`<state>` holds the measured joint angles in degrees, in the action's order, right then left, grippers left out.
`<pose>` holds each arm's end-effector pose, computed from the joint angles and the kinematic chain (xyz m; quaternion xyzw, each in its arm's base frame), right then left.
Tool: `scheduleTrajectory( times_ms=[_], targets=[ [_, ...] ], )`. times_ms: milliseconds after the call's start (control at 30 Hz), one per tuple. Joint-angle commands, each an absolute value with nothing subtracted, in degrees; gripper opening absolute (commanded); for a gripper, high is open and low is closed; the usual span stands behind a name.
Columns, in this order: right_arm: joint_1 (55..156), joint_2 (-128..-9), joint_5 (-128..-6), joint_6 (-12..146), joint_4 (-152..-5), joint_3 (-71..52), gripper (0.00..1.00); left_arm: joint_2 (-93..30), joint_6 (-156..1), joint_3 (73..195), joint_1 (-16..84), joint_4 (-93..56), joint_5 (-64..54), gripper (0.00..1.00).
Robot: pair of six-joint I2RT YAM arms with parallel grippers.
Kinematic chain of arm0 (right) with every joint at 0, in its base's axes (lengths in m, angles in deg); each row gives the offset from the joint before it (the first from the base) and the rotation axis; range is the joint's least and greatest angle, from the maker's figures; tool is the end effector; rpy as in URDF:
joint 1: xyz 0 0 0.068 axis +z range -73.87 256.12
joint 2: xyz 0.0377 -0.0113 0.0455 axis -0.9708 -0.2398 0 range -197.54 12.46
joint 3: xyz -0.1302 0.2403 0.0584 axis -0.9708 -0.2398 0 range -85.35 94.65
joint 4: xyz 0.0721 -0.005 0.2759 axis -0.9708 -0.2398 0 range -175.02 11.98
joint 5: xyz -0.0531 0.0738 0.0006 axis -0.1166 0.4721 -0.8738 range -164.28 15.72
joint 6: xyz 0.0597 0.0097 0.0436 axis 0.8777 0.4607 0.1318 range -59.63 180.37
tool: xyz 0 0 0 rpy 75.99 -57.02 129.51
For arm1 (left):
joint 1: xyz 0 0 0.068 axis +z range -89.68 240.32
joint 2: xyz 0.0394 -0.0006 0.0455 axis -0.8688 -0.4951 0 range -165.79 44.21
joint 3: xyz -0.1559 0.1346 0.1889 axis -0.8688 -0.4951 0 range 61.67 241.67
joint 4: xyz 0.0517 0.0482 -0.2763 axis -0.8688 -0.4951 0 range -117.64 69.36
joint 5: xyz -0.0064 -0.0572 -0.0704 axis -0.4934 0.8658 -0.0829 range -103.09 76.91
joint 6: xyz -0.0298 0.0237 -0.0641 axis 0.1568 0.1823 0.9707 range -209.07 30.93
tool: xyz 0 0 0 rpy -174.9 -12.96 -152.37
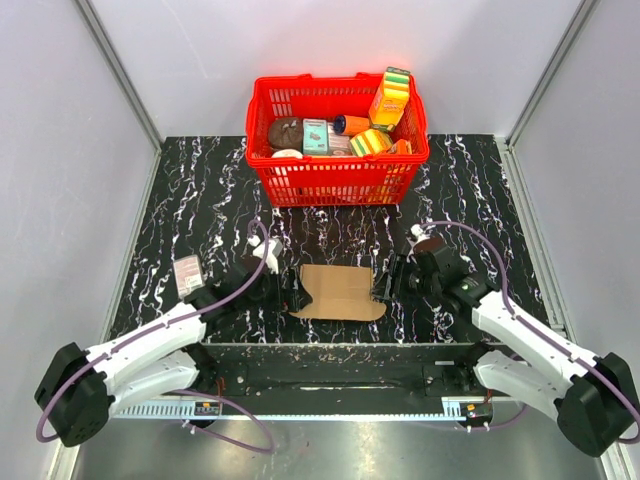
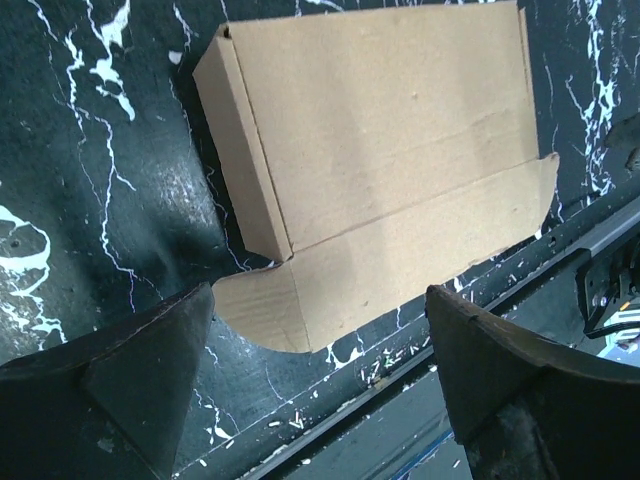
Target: Fold the paper box
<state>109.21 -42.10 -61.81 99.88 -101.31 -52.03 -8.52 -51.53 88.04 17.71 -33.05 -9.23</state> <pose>0.1877 0.1385 0.1974 0.0095 0.9178 0.3081 0.2504 0.1673 -0.1595 0.1774 0.0544 0.8997 -0.3015 0.3110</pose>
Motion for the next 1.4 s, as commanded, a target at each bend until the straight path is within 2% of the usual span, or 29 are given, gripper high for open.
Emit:
scheduleTrajectory(
  times_ms=[0, 433, 1367],
  targets=[
    [112.9, -41.9, -67.1, 100.9, -101.7, -51.5, 0.59, -7.9, -49.9, 87.1, 16.6, -30.6, -10.8, 0.92],
    [116.6, -48.0, -68.2, 100.9, -101.0, -50.6, 0.53, -10.4, -49.3, 86.4, 15.2, -27.5, -10.4, 0.90],
    [117.0, -50.7, -62.4, 103.5, -95.2, -52.7, 0.52, -16.3, -47.7, 87.2, 11.9, -22.2, -8.9, 0.89]
  ],
)
